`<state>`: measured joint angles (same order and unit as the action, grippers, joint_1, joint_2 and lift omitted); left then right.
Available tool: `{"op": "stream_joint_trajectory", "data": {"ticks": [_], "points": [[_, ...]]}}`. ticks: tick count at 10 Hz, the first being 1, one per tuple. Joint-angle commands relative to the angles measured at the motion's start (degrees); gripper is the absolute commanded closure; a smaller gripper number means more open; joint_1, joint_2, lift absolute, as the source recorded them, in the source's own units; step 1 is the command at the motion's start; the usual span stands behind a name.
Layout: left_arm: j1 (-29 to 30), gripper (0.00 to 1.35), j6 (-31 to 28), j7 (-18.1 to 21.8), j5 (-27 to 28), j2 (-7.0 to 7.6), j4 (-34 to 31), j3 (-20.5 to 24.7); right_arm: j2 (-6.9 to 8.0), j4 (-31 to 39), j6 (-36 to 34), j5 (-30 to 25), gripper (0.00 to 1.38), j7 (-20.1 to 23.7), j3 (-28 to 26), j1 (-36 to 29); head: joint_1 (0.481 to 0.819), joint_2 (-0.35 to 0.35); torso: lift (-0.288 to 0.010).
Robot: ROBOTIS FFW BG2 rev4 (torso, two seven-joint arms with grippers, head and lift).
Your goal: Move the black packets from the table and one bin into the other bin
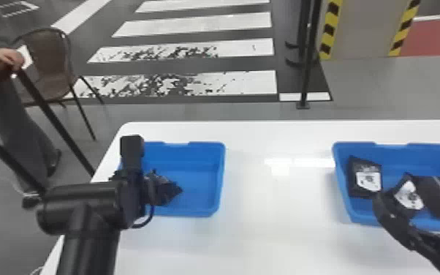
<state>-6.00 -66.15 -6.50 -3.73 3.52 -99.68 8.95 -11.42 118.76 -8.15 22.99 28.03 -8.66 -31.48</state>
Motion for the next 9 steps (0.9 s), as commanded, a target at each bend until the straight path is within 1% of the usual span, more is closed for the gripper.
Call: {"op": "stream_joint_trajectory", "data": {"ticks": [1,2,3,4,5,6,7,8,9], "points": [[-0.19,0.17,1.19,0.00,-2.78,0.08,0.75,-0.04,0.00,0.00,0.00,-0.14,0.14,0.00,0.20,0.12,0.695,0.152,-0.110],[-0.33,0.24,0.49,0.00,-3.12,-0.01,1.32,0.30,0.00,-0.14,0.00,-0.14,0.14,0.00,0.20,0.12,0.695,0.142,-0.110],[-0.75,0.45,-1.20,-0.62,-3.35,0.08,1.88,0.53,-0.09,-0.28,0.00,-0.14,0.14,0.00,0.20,0.12,0.695,0.139,-0.110],[-1.17,0.78,-4.29,-2.20,-3.01,0.08,1.88,-0.16,-0.09,-0.28,0.00,0.09,0.14,0.00,0.20,0.12,0.695,0.138,-0.110],[-1.17,1.03,-5.00,-3.16,-1.75,0.08,1.60,-1.07,-0.09,-0.28,0.00,0.20,0.14,0.00,0.20,-0.02,0.695,0.142,-0.110],[-0.89,1.15,-4.58,-3.78,-0.95,0.08,1.04,-1.76,-0.09,-0.42,0.00,0.43,0.14,0.00,0.20,-0.16,0.695,0.145,-0.110],[0.51,1.21,-0.22,-3.87,-0.61,-0.01,0.05,-2.21,-0.18,-0.42,0.00,0.43,0.14,0.00,0.20,-0.16,0.695,0.147,-0.110],[1.78,1.21,1.75,-4.40,-0.15,-0.36,-2.06,-2.21,-0.18,-0.42,0.00,0.43,0.14,0.00,0.20,-0.16,0.695,0.147,-0.110],[2.62,1.21,1.89,-4.57,0.65,-0.45,-3.89,-2.44,-0.18,-0.57,0.00,0.54,0.14,0.00,0.20,-0.16,0.695,0.146,-0.110]]}}
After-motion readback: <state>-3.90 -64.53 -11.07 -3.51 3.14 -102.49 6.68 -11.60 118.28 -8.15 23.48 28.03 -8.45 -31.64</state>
